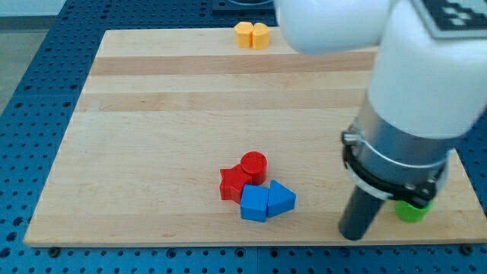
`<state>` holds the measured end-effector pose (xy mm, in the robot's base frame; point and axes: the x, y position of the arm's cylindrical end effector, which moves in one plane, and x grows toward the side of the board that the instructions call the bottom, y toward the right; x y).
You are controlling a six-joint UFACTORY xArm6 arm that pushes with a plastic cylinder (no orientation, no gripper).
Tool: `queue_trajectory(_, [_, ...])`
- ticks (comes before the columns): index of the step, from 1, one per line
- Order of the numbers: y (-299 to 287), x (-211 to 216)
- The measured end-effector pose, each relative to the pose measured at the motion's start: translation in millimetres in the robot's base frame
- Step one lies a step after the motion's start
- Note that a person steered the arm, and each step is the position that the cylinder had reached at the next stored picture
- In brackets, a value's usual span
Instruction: Place the green circle on top of the green star
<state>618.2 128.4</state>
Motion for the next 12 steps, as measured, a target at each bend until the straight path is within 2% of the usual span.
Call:
queue_trajectory(4, [92.1,-0.4])
queue_trajectory(6, [92.1,-3.4])
queue_trajectory(12, [91.4,-53.6])
